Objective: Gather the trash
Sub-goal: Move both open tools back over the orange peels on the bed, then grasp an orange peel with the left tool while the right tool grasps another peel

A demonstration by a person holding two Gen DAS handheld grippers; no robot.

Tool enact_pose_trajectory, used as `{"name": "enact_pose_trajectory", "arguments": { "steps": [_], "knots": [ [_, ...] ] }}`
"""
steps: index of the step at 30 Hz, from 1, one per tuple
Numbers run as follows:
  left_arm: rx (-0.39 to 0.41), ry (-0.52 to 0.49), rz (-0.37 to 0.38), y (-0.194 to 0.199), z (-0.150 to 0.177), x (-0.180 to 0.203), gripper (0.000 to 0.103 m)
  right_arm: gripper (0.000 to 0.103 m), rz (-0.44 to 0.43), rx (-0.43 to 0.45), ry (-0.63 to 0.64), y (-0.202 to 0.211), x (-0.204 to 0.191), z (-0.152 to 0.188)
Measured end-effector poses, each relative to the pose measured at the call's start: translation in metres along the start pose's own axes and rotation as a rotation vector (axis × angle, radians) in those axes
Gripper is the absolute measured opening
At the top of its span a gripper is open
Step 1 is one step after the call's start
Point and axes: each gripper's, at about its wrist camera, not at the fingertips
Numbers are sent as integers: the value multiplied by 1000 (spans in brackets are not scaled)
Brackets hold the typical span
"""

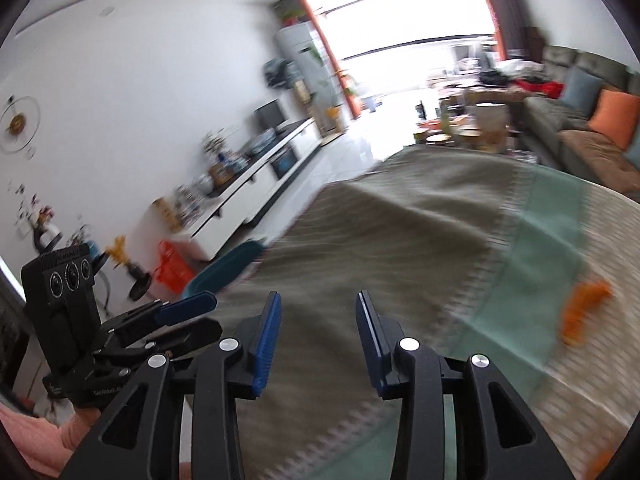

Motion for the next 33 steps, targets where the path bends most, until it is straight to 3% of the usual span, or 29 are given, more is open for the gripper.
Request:
{"name": "enact_pose_trajectory", "arguments": {
  "steps": [9,21,30,33],
  "knots": [
    [-79,-144,220,-60,-9,93,57,40,167,147,-159,80,83,15],
    [-189,-268,411,-133,-25,183,57,40,246,262,-302,139,152,32],
    [-300,-304,439,-173,-25,220,55,40,233,267,-354,147,178,41],
    [-330,-309,441,-181,-24,226,45,40,225,261,-361,144,181,42]
  ]
}}
Point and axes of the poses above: each gripper's, at about its wrist camera, not at the fingertips, and y roughly against the way its jaws point, x to its right, z to its underside, and after that the axes turned 10 degrees about -y, right-handed
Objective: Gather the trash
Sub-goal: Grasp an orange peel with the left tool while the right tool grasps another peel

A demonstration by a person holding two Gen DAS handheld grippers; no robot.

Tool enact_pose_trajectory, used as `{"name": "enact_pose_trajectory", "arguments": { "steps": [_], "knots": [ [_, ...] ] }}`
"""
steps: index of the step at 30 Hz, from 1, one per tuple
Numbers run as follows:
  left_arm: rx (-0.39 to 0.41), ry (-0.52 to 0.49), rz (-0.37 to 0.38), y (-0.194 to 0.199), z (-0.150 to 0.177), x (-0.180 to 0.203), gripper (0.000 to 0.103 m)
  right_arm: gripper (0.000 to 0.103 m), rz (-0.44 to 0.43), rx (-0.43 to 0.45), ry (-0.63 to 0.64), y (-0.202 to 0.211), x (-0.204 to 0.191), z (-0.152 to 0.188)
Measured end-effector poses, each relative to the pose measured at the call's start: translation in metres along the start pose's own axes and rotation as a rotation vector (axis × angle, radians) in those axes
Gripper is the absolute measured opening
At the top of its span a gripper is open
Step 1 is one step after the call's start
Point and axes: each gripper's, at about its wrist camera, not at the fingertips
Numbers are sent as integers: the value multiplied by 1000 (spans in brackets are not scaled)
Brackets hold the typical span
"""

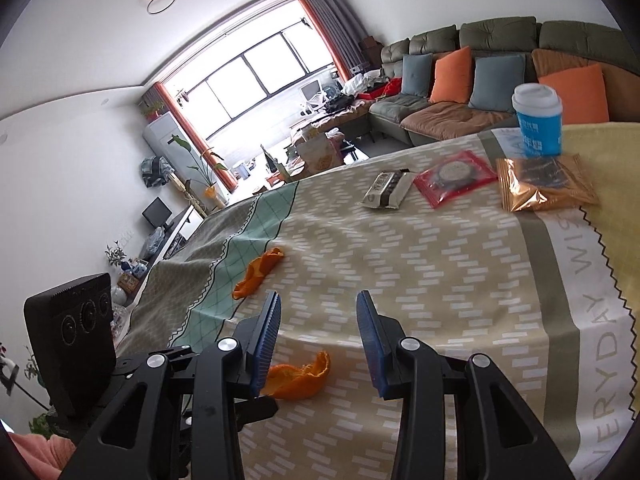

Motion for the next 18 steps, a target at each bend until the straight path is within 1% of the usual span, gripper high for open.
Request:
{"name": "enact_pose_trajectory", "arguments": {
  "steps": [2,3,4,5,7,9,13,16,18],
  "knots": [
    [-27,12,2,-7,0,-2,35,40,-3,-3,-1,-2,0,0],
    [-33,17,-3,-9,0,-3,31,40,-5,-5,0,-2,0,0],
    [-32,19,-5,-8,0,-4,28,40,-6,-6,1,-3,1,-1],
    [-30,22,1,-8,1,-4,22,40,-7,-7,-1,-3,1,-1],
    [-24,32,2,-6,3,-6,18,40,-11,-9,-4,-3,1,0],
    [-16,36,8,-2,3,-7,15,40,-14,-13,0,-4,-3,0],
    [10,45,4,12,8,-10,15,40,-27,-26,17,-11,-12,-1],
    [41,60,-7,28,14,-16,14,40,-47,-40,30,-18,-22,-2],
    [64,73,-31,42,19,-22,14,40,-62,-59,45,-27,-32,-2]
  ]
}}
Point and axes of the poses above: each gripper's, at about its wrist camera, not at the fingertips, and y roughly against the way its jaws point, x to its right, z to its underside, and after that the axes turned 10 degrees about -y, right-handed
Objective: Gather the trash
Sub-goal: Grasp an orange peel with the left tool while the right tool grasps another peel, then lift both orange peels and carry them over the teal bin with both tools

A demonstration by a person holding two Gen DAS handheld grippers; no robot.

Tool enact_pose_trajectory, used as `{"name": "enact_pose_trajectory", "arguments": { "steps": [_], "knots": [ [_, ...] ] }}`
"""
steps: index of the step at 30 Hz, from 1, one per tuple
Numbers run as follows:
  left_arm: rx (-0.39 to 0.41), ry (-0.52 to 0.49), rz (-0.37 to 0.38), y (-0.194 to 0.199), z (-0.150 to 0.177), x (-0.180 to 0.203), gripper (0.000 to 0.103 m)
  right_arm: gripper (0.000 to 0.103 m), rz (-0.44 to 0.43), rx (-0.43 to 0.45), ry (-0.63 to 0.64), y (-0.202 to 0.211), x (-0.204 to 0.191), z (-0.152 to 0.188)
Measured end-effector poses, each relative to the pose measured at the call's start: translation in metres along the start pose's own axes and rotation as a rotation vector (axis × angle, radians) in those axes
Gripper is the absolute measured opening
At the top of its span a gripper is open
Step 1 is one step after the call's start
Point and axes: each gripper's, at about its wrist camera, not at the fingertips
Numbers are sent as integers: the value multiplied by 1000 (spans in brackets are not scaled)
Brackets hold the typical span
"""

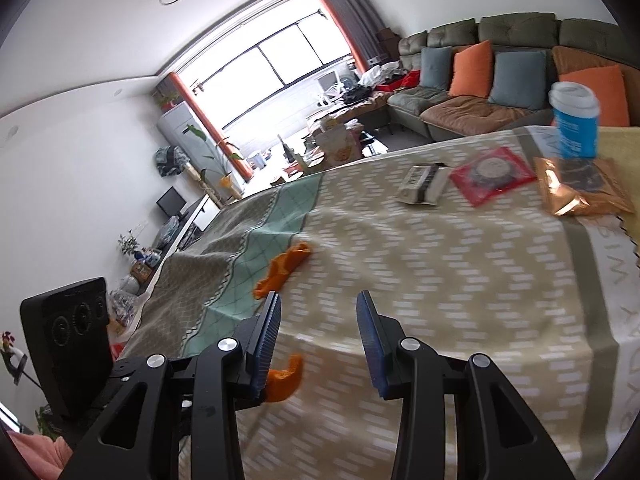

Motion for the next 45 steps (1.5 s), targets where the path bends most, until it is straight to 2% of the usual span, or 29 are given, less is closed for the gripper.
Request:
{"name": "enact_pose_trajectory", "arguments": {
  "steps": [6,12,18,20,22,27,30,31,34,40,45],
  "knots": [
    [47,87,-66,38,16,-33,14,40,-2,-61,57,-35,-28,0],
    [88,180,-140,72,38,-67,14,40,23,-111,61,-69,-38,-5],
    [126,255,-201,99,57,-93,14,40,72,-171,87,-100,-51,-3],
    [135,269,-223,106,62,-99,14,45,100,-181,94,-109,-54,-2],
    [142,280,-231,111,66,-102,14,45,125,-178,98,-113,-56,-1],
    [155,301,-248,124,78,-109,14,38,209,-175,153,-117,-64,1],
    [162,313,-249,130,84,-111,14,31,239,-171,176,-119,-67,2],
    [163,315,-253,131,85,-112,14,25,243,-170,176,-119,-67,3],
    [170,323,-260,138,91,-115,14,18,235,-161,166,-115,-65,2],
    [185,339,-279,147,97,-120,14,17,172,-133,192,-103,-77,9],
    [196,347,-307,160,104,-124,14,17,60,-145,217,-94,-99,23]
  ]
}}
Point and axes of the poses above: each gripper's, at about its wrist camera, not at the fingertips, and y roughly against the way its jaws point, x to its right, z to its underside, and after that the axes turned 10 degrees about -y, right-handed
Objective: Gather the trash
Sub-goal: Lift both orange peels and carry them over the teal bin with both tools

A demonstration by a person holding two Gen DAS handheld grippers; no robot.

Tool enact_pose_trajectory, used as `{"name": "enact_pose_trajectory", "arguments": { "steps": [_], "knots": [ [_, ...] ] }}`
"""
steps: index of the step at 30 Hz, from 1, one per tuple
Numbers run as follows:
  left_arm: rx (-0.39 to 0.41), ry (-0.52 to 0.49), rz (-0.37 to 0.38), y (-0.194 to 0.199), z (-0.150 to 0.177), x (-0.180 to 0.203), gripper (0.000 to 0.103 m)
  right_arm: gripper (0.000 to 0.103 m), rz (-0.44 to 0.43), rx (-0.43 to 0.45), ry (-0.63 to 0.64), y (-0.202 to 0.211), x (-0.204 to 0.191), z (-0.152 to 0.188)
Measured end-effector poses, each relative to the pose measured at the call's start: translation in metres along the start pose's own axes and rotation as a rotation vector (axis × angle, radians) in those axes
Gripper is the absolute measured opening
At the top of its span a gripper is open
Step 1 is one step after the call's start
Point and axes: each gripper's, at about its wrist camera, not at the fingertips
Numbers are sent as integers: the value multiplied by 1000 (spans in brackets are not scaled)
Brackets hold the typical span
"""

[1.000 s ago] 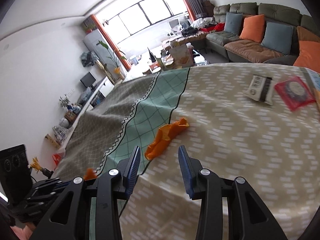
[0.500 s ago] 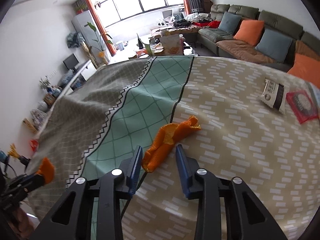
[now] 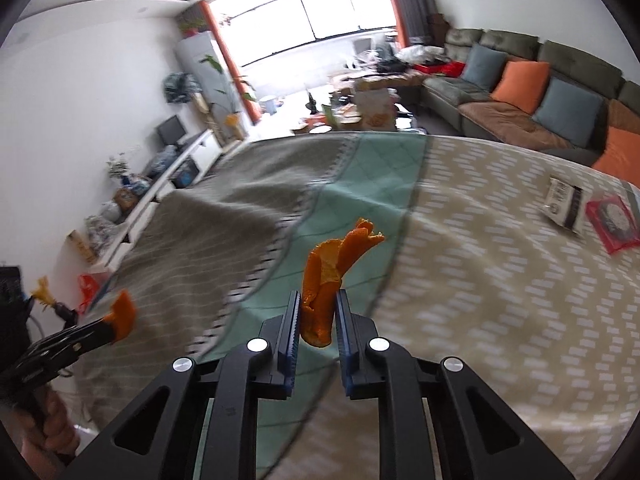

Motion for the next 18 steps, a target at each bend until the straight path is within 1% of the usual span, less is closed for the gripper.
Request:
{"name": "enact_pose_trajectory", "arguments": {
  "steps": [1,5,11,18],
  "knots": [
    [4,2,-8,3,0,-2,14,17,-29,-3,3,2,-5,2],
    [16,8,-26,14,3,-7,14,17,-92,-4,52,9,-28,8],
    [31,16,-57,28,7,-13,14,17,-159,-14,95,11,-53,18],
    [49,25,-89,43,12,-19,14,17,-229,-45,135,5,-79,28]
  ]
}}
Point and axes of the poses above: each gripper's, at about its wrist camera, not at the fingertips, and y roughly against the way its jaws point, x to its right, z to its underside, and after that the axes turned 10 degrees about -y, right-handed
